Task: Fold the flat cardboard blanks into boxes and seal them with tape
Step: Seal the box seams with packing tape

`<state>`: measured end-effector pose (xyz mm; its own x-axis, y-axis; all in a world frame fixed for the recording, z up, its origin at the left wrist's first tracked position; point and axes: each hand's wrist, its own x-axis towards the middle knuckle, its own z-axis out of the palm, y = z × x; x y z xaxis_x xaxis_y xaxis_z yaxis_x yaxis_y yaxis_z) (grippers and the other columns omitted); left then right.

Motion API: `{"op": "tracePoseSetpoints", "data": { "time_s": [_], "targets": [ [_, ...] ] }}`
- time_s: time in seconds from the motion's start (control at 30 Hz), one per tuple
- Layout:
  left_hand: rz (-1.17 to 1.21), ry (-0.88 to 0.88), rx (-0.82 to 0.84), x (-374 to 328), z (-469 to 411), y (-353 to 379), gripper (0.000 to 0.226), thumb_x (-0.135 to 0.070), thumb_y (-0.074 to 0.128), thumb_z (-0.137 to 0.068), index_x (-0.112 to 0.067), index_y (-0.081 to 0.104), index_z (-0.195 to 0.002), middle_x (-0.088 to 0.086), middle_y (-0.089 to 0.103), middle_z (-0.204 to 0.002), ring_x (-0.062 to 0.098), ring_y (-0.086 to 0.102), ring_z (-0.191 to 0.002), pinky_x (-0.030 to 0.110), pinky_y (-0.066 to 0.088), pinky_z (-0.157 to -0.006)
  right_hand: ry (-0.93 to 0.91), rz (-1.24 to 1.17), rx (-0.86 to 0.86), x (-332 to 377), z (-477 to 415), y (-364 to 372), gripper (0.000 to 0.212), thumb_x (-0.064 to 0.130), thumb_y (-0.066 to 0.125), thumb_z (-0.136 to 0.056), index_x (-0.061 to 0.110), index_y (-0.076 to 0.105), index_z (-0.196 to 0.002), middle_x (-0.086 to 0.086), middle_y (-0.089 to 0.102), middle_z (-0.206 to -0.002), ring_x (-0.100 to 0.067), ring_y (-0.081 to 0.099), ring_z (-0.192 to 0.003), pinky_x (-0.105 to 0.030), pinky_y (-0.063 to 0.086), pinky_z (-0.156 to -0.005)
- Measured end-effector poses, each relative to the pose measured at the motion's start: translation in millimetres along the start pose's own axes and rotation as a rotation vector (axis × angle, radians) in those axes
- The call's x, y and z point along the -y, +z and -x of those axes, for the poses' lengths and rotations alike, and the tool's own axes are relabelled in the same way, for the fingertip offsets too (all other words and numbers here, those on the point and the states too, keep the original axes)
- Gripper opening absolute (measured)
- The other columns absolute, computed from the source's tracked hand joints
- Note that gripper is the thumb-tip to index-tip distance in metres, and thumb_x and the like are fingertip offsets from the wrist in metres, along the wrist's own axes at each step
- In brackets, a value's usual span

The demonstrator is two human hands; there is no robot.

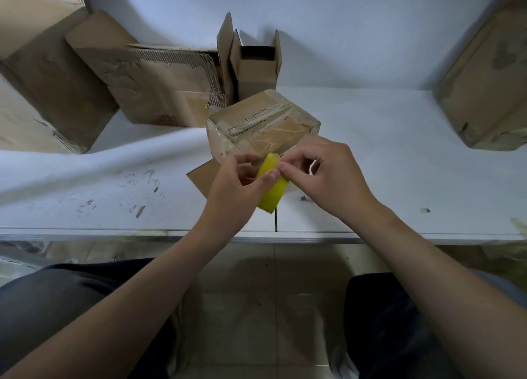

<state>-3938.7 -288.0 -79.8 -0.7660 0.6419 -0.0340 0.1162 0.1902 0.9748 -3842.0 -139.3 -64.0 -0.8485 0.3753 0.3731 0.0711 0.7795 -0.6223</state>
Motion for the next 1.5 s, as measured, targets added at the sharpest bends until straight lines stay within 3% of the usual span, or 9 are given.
{"op": "tracePoseSetpoints", "data": {
  "time_s": [0.27,0.43,0.7,0.87,0.97,1.07,1.17,1.3,1.5],
  "targets": [
    [-0.025,0.040,0.047,-0.1,4.3,-9.8,0.044,-0.026,0.071,-0.093,-0.026,0.057,-0.135,-0.010,0.078,-0.098,0.002,0.070,-0.093,0.013,0.054,-0.074,0.056,0.013,0.047,11.1,-2.3,5.6,0.006,0.031,0.073,-0.091,0.027,0.078,-0.092,0.015,0.061,-0.085,-0.006,0.055,-0.076,-0.024,0.047,-0.064],
    [0.020,-0.023,0.021,0.2,2.2,-22.5,0.053,-0.026,0.072,-0.092,-0.020,0.057,-0.142,-0.007,0.076,-0.105,0.003,0.070,-0.089,0.016,0.051,-0.065,0.069,-0.033,-0.028,28.2,-4.5,15.0,0.005,0.025,0.074,-0.091,0.023,0.076,-0.087,0.010,0.061,-0.089,-0.005,0.056,-0.079,-0.011,0.041,-0.064],
    [-0.048,0.095,-0.005,4.0,13.7,-59.0,0.075,-0.017,0.077,-0.088,-0.016,0.041,-0.154,-0.022,0.073,-0.091,-0.002,0.069,-0.099,0.017,0.057,-0.083,0.265,-0.217,0.014,47.8,-22.8,27.5,0.014,0.033,0.082,-0.082,0.024,0.074,-0.075,0.009,0.067,-0.082,0.008,0.058,-0.068,-0.007,0.041,-0.052],
    [-0.029,0.071,-0.078,3.6,20.0,-78.9,0.060,-0.026,0.078,-0.087,-0.020,0.057,-0.143,-0.017,0.075,-0.093,-0.003,0.070,-0.095,0.014,0.055,-0.072,0.309,-0.407,0.086,54.7,-27.2,43.9,0.008,0.035,0.084,-0.080,0.031,0.078,-0.080,0.011,0.073,-0.089,-0.009,0.068,-0.088,-0.028,0.056,-0.074],
    [-0.156,0.059,-0.156,7.4,20.5,-90.0,0.050,-0.047,0.075,-0.083,-0.025,0.064,-0.127,-0.015,0.075,-0.093,-0.008,0.068,-0.088,0.008,0.052,-0.067,0.253,-0.297,0.157,62.4,-29.3,60.3,0.010,0.037,0.078,-0.086,0.030,0.079,-0.092,0.009,0.071,-0.094,-0.008,0.066,-0.087,-0.023,0.052,-0.069],
    [-0.391,0.119,-0.230,8.4,10.4,-109.3,0.054,-0.038,0.077,-0.086,-0.024,0.054,-0.132,-0.003,0.076,-0.106,0.004,0.068,-0.090,0.008,0.047,-0.067,0.109,-0.080,0.187,63.4,-33.7,65.9,0.013,0.038,0.072,-0.091,0.031,0.078,-0.100,0.011,0.068,-0.099,-0.009,0.060,-0.088,-0.030,0.053,-0.076],
    [-0.745,0.138,-0.269,16.3,-12.7,-143.5,0.077,-0.030,0.078,-0.087,-0.016,0.039,-0.152,0.007,0.070,-0.124,0.026,0.065,-0.110,0.035,0.053,-0.091,0.043,0.035,0.126,58.7,-42.2,58.0,0.010,0.036,0.068,-0.093,0.033,0.076,-0.099,0.013,0.065,-0.101,-0.010,0.058,-0.092,-0.034,0.052,-0.079],
    [-1.072,0.003,-0.195,37.0,-49.1,-174.3,0.068,-0.027,0.070,-0.088,-0.019,0.043,-0.150,0.016,0.068,-0.123,0.039,0.064,-0.107,0.046,0.051,-0.093,0.149,0.197,0.055,38.6,-49.8,40.0,0.009,0.033,0.068,-0.093,0.034,0.073,-0.100,0.008,0.051,-0.102,-0.014,0.055,-0.084,-0.026,0.043,-0.066],
    [-1.167,-0.166,-0.059,58.5,-71.9,-153.4,0.062,-0.025,0.066,-0.091,-0.019,0.041,-0.148,0.016,0.049,-0.141,0.041,0.048,-0.126,0.055,0.042,-0.102,0.379,0.256,0.097,8.6,-47.7,11.1,0.030,0.040,0.067,-0.089,0.041,0.062,-0.118,0.018,0.056,-0.091,-0.021,0.062,-0.098,-0.035,0.048,-0.081]
  ]
}}
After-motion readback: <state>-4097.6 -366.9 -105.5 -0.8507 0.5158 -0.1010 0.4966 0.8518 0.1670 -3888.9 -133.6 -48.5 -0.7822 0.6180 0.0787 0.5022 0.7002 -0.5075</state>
